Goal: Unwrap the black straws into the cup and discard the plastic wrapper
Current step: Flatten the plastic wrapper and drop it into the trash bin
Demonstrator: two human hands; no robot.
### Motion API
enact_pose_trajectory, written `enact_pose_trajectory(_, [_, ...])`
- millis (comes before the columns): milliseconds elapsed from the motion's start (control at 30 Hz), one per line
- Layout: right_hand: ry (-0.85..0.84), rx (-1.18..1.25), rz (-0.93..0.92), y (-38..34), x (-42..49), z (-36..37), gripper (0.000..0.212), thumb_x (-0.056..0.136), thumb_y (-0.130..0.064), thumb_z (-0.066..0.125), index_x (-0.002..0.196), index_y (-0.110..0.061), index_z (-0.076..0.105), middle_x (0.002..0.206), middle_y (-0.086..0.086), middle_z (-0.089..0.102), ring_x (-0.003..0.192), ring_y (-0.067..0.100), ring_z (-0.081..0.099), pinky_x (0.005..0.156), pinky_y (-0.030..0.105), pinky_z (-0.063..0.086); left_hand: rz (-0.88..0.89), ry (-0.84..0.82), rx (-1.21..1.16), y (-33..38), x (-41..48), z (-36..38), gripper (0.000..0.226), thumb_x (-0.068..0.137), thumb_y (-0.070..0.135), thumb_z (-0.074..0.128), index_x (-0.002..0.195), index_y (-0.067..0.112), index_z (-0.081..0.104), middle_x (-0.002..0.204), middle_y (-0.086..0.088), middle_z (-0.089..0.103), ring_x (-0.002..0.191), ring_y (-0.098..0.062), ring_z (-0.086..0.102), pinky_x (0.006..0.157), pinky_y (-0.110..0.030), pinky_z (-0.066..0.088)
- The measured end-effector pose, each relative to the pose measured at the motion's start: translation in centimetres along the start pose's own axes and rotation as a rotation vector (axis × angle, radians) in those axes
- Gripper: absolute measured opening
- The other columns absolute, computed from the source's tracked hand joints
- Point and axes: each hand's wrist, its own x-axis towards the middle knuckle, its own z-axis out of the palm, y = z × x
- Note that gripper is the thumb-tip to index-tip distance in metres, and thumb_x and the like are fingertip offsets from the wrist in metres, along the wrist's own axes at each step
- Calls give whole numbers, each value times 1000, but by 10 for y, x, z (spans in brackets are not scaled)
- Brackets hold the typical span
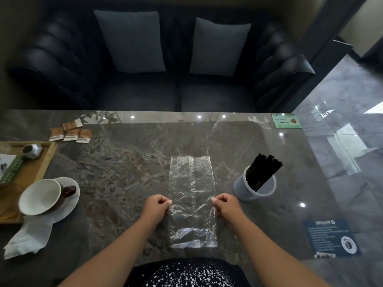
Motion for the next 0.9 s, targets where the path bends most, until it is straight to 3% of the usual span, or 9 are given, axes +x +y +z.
enact_pose_trajectory(267, [-31, 109, -127, -7, -26, -21, 19, 91, -12, 68, 74, -9, 63, 65, 4, 63, 53, 10, 57, 58, 27, 52, 83, -53, -86, 18, -13, -7, 11, 89, 4, 64, 79, 1, 66, 57, -6, 64, 50, -14, 57, 50, -24, 48])
enact_pose_trajectory(533, [59, 133, -322, -29, -64, -41, 17, 92, -11, 67, 76, -6, 63, 62, 3, 64, 58, 13, 60, 62, 29, 56, 244, -182, -148, 44, -24, -21, 20, 89, 8, 65, 72, 16, 68, 63, -6, 71, 61, -18, 69, 61, -28, 56])
enact_pose_trajectory(700, [101, 233, -410, -46, -92, -61, 13, 91, -6, 67, 78, -5, 66, 64, 6, 63, 58, 12, 58, 57, 20, 52, 323, -249, -234, 63, -39, -16, 20, 88, 3, 66, 73, 16, 70, 63, -6, 68, 59, -17, 65, 60, -27, 57])
enact_pose_trajectory(900, [173, 348, -456, -53, -117, -93, 16, 89, -2, 68, 78, -13, 70, 68, 5, 65, 62, 15, 61, 61, 24, 55, 477, -335, -236, 109, -53, 2, 18, 86, 0, 67, 76, 15, 70, 61, -3, 65, 57, -15, 61, 59, -24, 55])
